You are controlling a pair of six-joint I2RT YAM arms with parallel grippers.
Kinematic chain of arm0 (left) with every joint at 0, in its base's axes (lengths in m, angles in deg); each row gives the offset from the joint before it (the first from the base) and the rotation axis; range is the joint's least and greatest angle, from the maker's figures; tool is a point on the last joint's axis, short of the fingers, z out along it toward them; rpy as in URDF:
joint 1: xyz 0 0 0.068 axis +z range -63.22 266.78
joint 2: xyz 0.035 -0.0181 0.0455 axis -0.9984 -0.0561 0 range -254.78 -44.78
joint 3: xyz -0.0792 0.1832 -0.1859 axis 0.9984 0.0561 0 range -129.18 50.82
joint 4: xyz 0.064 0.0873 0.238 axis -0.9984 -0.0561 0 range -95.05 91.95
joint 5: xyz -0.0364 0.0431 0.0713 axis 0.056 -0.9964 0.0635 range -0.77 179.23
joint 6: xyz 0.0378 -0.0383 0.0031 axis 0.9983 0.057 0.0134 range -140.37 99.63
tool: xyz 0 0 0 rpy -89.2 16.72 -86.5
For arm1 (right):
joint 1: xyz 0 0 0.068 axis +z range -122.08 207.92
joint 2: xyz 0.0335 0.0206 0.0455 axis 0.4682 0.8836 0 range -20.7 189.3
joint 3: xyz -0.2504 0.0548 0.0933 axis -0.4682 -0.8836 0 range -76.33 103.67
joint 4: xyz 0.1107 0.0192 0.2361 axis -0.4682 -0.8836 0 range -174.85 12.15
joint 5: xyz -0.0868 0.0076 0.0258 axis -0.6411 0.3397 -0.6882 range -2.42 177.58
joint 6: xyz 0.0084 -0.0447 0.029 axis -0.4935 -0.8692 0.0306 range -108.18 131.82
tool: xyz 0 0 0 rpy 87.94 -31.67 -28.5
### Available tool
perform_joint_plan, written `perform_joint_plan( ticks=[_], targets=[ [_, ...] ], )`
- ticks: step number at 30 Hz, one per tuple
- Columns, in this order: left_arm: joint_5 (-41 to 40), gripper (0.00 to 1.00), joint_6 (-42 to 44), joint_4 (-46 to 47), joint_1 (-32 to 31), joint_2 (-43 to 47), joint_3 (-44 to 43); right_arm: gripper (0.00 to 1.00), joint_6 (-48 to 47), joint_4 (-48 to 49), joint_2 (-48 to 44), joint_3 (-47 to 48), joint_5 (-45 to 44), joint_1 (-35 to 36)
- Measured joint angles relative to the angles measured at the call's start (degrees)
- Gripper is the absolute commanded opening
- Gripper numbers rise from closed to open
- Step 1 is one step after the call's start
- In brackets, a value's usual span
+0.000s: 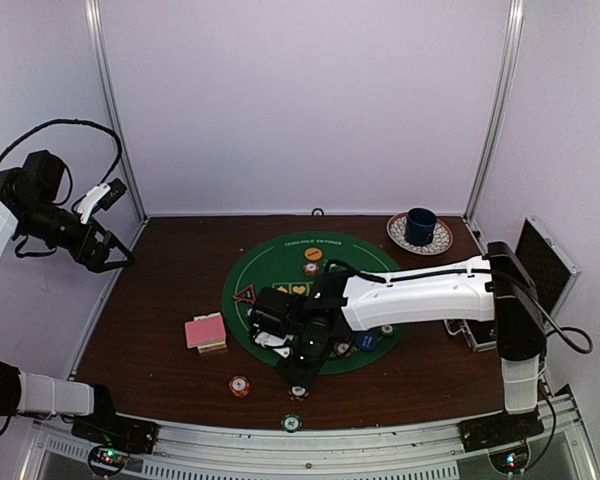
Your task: Distribute texas hold em gaming equipment
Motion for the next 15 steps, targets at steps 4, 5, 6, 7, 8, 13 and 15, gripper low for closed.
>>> perform_joint_plan(
  ticks=[4, 5, 6, 7, 8, 13, 15],
  targets=[
    [-0.11, 0.98, 0.0, 0.0, 0.0, 0.0, 0.0, 0.14, -0.42, -1.49, -2.43, 2.89, -1.2, -1.99],
    [-0.13, 0.98, 0.0, 0.0, 0.0, 0.0, 0.0, 0.14, -0.48, -1.68, -2.99, 3.5, -1.66, -2.91],
    [-0.15, 0.97, 0.0, 0.0, 0.0, 0.0, 0.0, 0.13, -0.61, -2.01, -3.48, 4.39, -2.38, -4.2],
    [-0.17, 0.98, 0.0, 0.0, 0.0, 0.0, 0.0, 0.13, -0.72, -2.23, -3.74, 5.16, -3.06, -5.57],
    [-0.15, 0.97, 0.0, 0.0, 0.0, 0.0, 0.0, 0.13, -0.81, -2.51, -3.8, 5.95, -3.69, -6.99],
    [-0.13, 0.97, 0.0, 0.0, 0.0, 0.0, 0.0, 0.12, -1.29, -2.73, -2.78, 10.54, -6.88, -17.14],
    [-0.11, 0.98, 0.0, 0.0, 0.0, 0.0, 0.0, 0.12, -1.66, -2.58, -0.46, 13.84, -8.15, -21.66]
  ],
)
